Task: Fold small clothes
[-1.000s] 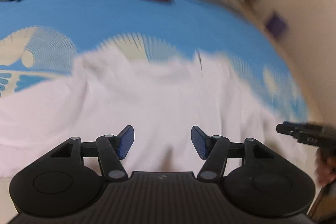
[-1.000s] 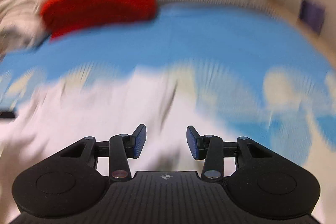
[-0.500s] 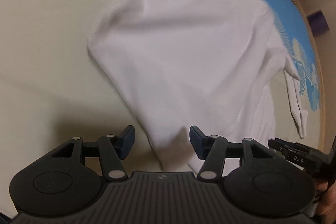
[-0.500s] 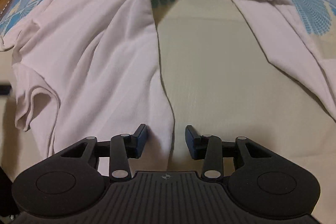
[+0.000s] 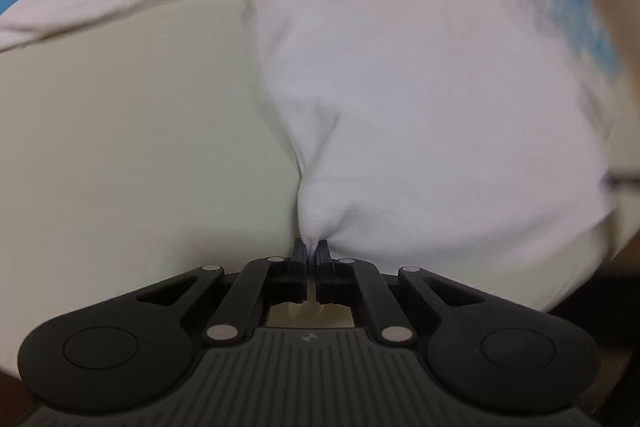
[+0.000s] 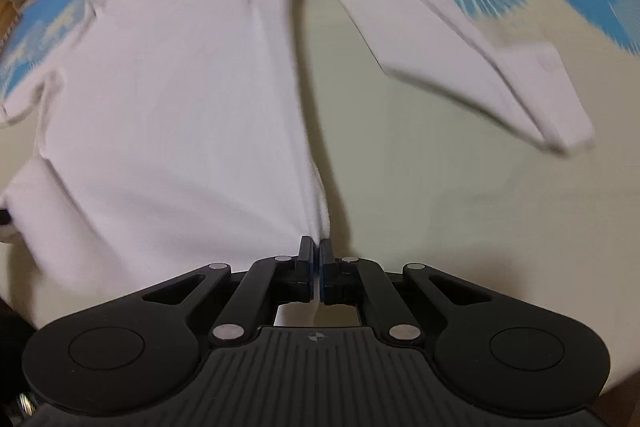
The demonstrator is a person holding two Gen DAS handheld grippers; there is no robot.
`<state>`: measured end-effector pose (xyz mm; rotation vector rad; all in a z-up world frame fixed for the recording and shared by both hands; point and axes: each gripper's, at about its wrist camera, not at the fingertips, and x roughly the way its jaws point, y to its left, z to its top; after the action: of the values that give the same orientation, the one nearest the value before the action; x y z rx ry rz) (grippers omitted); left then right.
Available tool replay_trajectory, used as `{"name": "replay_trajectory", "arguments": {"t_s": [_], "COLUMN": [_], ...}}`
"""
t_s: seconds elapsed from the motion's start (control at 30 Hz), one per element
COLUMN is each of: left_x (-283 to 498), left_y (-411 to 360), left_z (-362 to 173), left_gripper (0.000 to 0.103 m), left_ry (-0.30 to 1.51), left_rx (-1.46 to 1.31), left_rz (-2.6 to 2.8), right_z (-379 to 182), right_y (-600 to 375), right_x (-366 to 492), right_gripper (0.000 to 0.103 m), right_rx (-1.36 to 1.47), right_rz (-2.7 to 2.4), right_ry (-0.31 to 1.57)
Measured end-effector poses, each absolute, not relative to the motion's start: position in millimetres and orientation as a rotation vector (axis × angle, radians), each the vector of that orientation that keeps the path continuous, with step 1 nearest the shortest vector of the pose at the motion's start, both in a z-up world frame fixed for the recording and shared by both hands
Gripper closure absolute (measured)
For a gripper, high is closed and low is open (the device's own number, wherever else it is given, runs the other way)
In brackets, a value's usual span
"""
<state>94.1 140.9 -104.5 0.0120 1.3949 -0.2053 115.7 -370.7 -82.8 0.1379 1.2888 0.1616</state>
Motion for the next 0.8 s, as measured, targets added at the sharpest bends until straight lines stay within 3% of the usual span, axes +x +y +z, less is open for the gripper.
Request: {"name": "replay_trajectory", "arguments": {"t_s": [0.13,0.3,0.4,0.5,0.57,0.67,0.8], "left_x": [70,71,78,82,81,64,71], "left_y": [145,135,131,120,107,91,79], "left_z": [-127,-102,-89,-99,-116,-141,-126], "left_gripper": [0.1,0.098,0.086,0.085,0.085,0.084,0.084], "left_ry": [1.467,1.399,1.337,1.353,1.398,1.444,1.413], "left_rx": [0.164,0.163,0.139,0.158,0.242,0.456,0.487], "left_rz": [-0.217,-0.288,-0.297,-0.307,-0.325,-0.36,-0.363], "right_z": [-100,-95,-99,-111,-110,-108,-99], "right_y": [-353,-328,-323,-313,-308,-314,-338], "right_x": [98,96,98,97,93,91,97], "right_gripper": [0.101,0.097,0.096,0.096,0.103,0.103,0.103], "right_rx": [0.088,-0.006,-0.01,-0.106,-0.151,-0.17,-0.103], "right_rz": [0.269,0.289,0.329,0.349,0.381,0.407,0.367], "right_ry": [1.367,1.296,1.31,1.339,1.327,1.353,1.319]}}
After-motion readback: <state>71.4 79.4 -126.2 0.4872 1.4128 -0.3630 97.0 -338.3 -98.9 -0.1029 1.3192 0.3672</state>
